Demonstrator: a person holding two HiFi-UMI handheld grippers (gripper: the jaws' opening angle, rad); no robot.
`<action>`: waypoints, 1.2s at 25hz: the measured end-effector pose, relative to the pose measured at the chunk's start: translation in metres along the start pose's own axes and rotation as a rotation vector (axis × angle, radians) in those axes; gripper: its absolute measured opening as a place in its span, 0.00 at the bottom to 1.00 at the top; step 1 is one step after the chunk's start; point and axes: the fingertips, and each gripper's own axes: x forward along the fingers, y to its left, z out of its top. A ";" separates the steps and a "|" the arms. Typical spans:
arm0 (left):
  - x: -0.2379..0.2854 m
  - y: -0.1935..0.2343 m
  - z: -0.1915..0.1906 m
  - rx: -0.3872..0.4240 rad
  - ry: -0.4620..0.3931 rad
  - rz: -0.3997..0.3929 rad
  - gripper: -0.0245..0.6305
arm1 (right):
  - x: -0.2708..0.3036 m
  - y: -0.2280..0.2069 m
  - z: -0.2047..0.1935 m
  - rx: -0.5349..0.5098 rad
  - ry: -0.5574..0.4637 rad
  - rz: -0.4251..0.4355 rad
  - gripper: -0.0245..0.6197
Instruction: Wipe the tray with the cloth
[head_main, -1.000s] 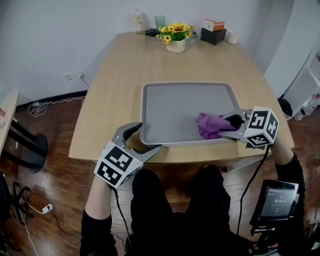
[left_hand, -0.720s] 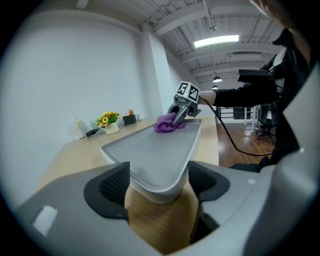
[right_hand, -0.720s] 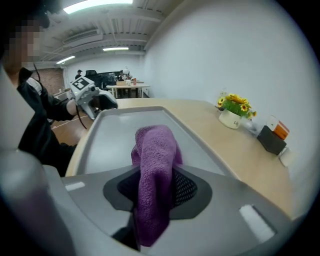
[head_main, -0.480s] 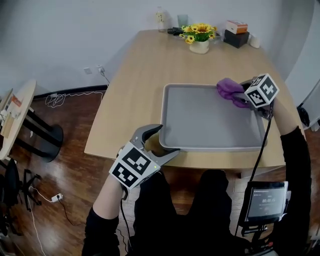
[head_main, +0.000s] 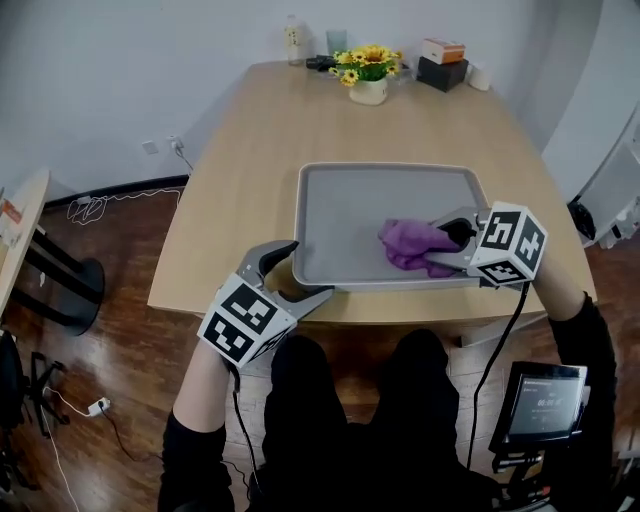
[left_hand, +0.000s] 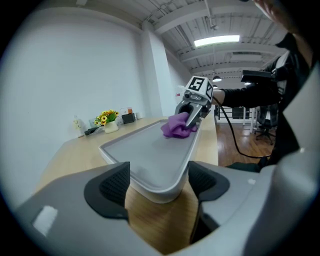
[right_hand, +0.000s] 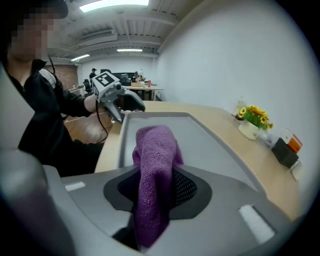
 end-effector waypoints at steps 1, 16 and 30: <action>0.001 0.000 0.001 0.000 0.001 0.001 0.58 | -0.001 0.013 0.002 -0.010 0.003 0.039 0.22; -0.005 -0.006 0.007 0.013 0.000 -0.015 0.58 | 0.039 -0.146 0.027 0.099 0.081 -0.206 0.22; 0.003 0.000 0.003 0.000 -0.016 -0.005 0.58 | 0.030 0.046 0.044 -0.118 0.036 0.107 0.21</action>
